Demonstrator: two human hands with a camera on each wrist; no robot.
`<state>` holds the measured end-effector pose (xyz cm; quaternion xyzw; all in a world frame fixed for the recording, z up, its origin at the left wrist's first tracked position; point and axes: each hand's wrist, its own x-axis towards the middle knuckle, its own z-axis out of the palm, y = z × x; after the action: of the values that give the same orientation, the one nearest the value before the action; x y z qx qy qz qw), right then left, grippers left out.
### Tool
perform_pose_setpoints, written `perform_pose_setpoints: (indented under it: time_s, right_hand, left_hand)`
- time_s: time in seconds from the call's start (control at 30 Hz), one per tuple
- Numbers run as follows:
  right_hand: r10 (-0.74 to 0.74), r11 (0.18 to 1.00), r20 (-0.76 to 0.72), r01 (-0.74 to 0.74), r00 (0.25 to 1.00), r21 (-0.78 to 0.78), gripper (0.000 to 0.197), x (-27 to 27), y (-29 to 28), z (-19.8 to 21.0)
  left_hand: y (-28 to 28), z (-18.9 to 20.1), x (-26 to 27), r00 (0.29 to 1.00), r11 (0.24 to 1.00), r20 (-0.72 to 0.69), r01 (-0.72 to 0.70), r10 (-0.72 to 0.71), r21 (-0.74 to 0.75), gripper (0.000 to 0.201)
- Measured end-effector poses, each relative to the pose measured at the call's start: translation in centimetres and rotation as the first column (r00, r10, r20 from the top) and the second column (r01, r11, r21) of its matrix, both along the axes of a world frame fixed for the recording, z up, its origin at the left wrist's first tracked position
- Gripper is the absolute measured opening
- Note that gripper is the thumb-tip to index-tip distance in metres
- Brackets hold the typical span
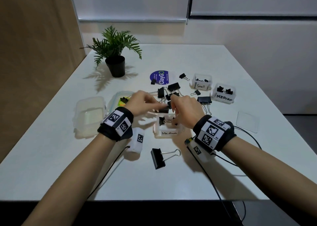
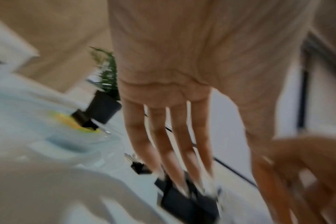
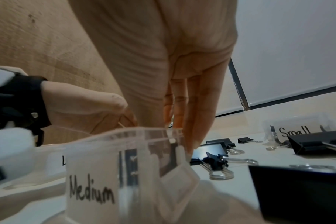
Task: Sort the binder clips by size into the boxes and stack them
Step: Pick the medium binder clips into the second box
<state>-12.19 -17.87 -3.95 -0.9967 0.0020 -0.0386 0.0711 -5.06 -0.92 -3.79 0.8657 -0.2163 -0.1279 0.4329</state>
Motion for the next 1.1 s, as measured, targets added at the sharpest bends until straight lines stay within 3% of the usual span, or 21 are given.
perform_pose_setpoints:
  time_s: [0.07, 0.1, 0.17, 0.2, 0.3, 0.4, 0.6, 0.73, 0.9, 1.1]
  right_hand:
    - [0.003, 1.0, 0.0, -0.003, 1.0, 0.006, 0.037, 0.0, 0.0, 0.0]
    - [0.003, 1.0, 0.002, -0.003, 1.0, 0.009, 0.036, 0.0, 0.0, 0.0]
    - [0.002, 1.0, 0.004, -0.002, 1.0, 0.008, 0.035, 0.0, 0.0, 0.1]
    - [0.003, 1.0, 0.004, -0.003, 1.0, 0.004, 0.035, 0.0, 0.1, 0.1]
    - [0.007, 1.0, -0.001, -0.007, 1.0, 0.0, 0.032, 0.0, 0.1, 0.0]
    - [0.01, 1.0, -0.005, -0.01, 1.0, 0.004, 0.039, 0.0, 0.2, 0.0]
    - [0.008, 1.0, -0.007, -0.008, 1.0, 0.014, 0.04, 0.1, 0.1, -0.1]
    - [0.006, 1.0, -0.009, -0.006, 1.0, 0.022, 0.038, 0.3, 0.1, -0.2]
    - [0.001, 0.999, -0.026, 0.0, 1.0, 0.037, 0.046, 0.5, 0.1, -0.2]
    - [-0.001, 0.999, -0.025, 0.001, 1.0, 0.036, 0.043, 0.4, 0.0, -0.2]
  left_hand:
    - [0.9, -0.2, 1.5, 0.949, 0.946, 0.063, -0.302, 0.31, -0.121, 0.033]
    - [1.5, -0.3, 2.3, 0.887, 0.902, 0.166, -0.424, 0.431, -0.08, 0.028]
    - [2.3, -0.5, 3.5, 0.796, 0.822, 0.33, -0.563, 0.508, 0.093, 0.021]
    - [2.5, -0.5, 4.0, 0.797, 0.793, 0.346, -0.577, 0.495, 0.195, 0.024]
    - [2.7, -0.7, 4.8, 0.849, 0.711, 0.279, -0.529, 0.449, 0.464, 0.03]
    - [2.9, -1.2, 5.8, 0.872, 0.69, 0.248, -0.486, 0.422, 0.537, 0.036]
    - [3.0, -0.5, 6.3, 0.87, 0.751, 0.215, -0.492, 0.444, 0.44, 0.028]
    - [2.5, 0.0, 5.4, 0.873, 0.825, 0.236, -0.483, 0.426, 0.294, 0.023]
    - [1.4, 1.2, 2.4, 0.94, 0.96, 0.255, -0.26, 0.228, 0.1, 0.018]
    - [0.3, 2.9, -1.3, 0.968, 0.995, 0.241, 0.057, -0.075, 0.079, 0.022]
